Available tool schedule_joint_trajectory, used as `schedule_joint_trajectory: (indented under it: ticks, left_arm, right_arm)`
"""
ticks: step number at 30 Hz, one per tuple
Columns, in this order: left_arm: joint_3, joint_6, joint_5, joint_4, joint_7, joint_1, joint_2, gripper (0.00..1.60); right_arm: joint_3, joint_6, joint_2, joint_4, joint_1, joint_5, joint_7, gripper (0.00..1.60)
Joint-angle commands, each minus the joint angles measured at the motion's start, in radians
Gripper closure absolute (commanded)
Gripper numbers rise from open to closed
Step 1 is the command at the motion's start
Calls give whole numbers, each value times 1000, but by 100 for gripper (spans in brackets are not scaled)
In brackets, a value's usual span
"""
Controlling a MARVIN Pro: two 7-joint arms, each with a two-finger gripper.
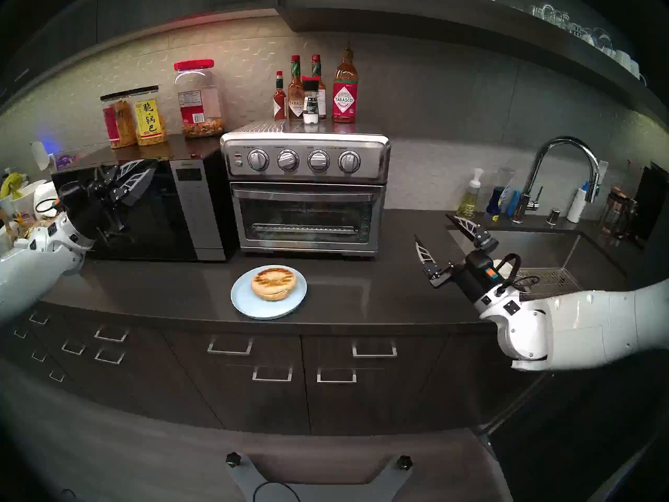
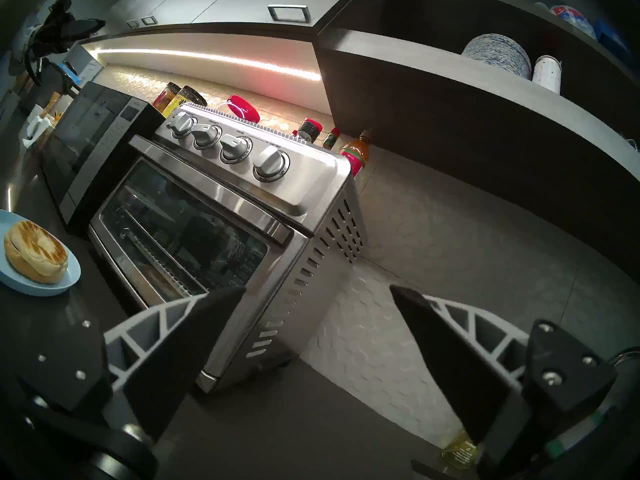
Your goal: Open the oven and place the bagel inside on the rack
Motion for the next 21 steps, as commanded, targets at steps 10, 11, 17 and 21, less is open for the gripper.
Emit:
schedule_joint_trajectory:
  ticks: [10, 11, 17, 21]
  left_arm:
    - [-34, -15, 17, -57, -96, 58, 3, 32]
    - [-39, -15, 10, -53, -113, 61, 0, 32]
    - [-53, -15, 18, -59, -98, 75, 1, 32]
    - [-87, -15, -32, -4, -94, 101, -37, 0]
  right_arm:
    - [10, 2, 0, 0, 19, -3, 3, 0]
    - [10, 2, 0, 0, 19, -3, 3, 0]
    - [10, 3, 0, 0, 19, -3, 3, 0]
    - [9, 4, 1, -1, 20, -2, 4, 0]
